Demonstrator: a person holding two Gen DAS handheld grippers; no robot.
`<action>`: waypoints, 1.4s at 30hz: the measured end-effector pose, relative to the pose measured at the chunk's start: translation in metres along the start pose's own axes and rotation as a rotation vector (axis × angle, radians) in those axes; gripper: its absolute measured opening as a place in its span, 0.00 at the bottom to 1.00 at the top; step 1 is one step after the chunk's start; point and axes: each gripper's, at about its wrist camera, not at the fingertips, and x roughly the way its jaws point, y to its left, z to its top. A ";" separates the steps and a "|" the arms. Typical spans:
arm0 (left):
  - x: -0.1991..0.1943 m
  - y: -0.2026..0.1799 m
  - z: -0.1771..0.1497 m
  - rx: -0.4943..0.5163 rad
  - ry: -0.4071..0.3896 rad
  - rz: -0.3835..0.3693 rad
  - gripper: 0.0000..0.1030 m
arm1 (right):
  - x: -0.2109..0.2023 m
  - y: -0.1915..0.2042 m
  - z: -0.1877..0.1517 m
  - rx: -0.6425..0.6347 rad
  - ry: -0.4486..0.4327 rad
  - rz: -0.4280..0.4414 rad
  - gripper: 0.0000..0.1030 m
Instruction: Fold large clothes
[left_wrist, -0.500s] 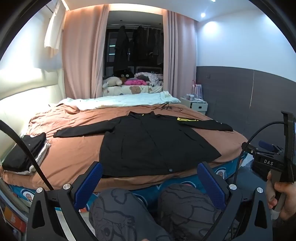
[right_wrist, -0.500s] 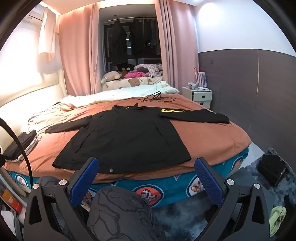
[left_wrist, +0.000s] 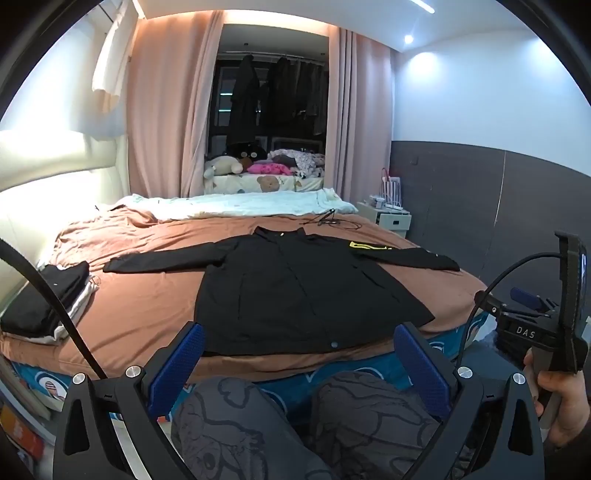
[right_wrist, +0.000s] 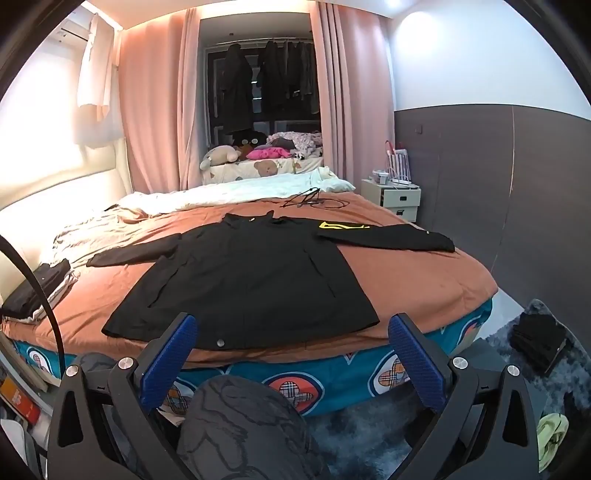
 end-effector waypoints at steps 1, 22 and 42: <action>0.000 0.001 0.000 0.002 0.000 0.000 1.00 | 0.000 -0.001 0.000 0.003 0.000 0.001 1.00; 0.002 0.003 0.006 0.011 0.006 -0.016 1.00 | 0.014 -0.001 -0.002 0.001 0.002 -0.027 1.00; -0.003 0.006 0.004 0.006 -0.002 -0.016 1.00 | 0.009 0.000 -0.006 -0.003 -0.004 -0.030 1.00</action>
